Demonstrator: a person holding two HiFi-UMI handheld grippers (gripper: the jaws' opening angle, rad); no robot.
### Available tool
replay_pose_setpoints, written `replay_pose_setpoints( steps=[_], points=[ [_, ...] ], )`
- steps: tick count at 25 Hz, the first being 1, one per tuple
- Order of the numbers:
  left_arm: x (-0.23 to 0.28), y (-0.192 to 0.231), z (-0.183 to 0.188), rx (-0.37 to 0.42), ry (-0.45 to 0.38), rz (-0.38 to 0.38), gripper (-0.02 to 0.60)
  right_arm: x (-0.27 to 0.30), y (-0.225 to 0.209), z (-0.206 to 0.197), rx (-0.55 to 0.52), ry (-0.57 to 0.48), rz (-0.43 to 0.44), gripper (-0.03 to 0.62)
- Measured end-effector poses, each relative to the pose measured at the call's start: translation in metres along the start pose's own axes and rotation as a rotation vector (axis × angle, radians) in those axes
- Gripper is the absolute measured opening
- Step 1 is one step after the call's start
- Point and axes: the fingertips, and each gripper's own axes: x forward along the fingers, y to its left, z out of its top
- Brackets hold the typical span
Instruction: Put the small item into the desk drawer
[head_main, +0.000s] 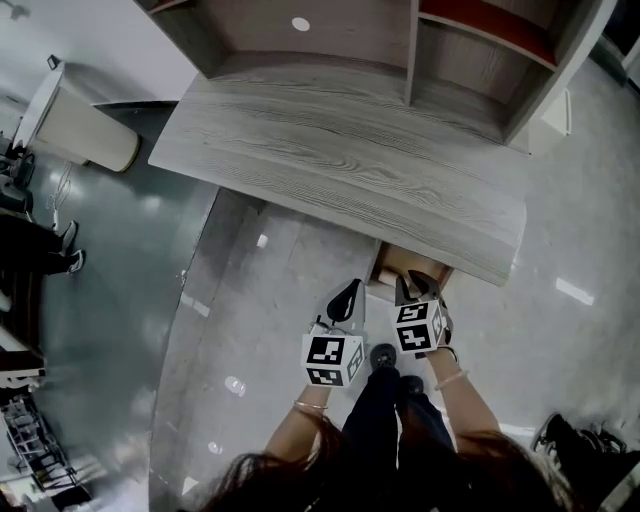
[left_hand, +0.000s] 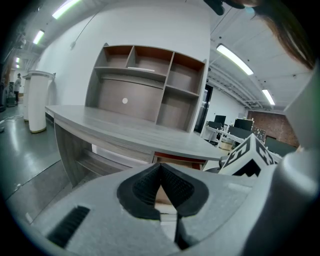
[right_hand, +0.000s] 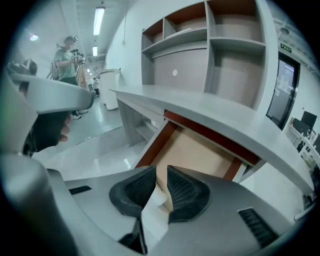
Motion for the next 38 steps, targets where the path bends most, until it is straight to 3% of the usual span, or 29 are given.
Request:
replay_pose_setpoints(
  steps=[22,38],
  points=[
    [-0.065,-0.083,0.071,0.066,-0.062,0.036,0.015,-0.133,-0.030,0.037,0.023,-0.144,-0.030,0.015],
    [-0.134,-0.159,0.117,0.150,-0.125,0.033,0.015,-0.249,-0.031,0.065,-0.056,-0.298,-0.037,0.003]
  ],
)
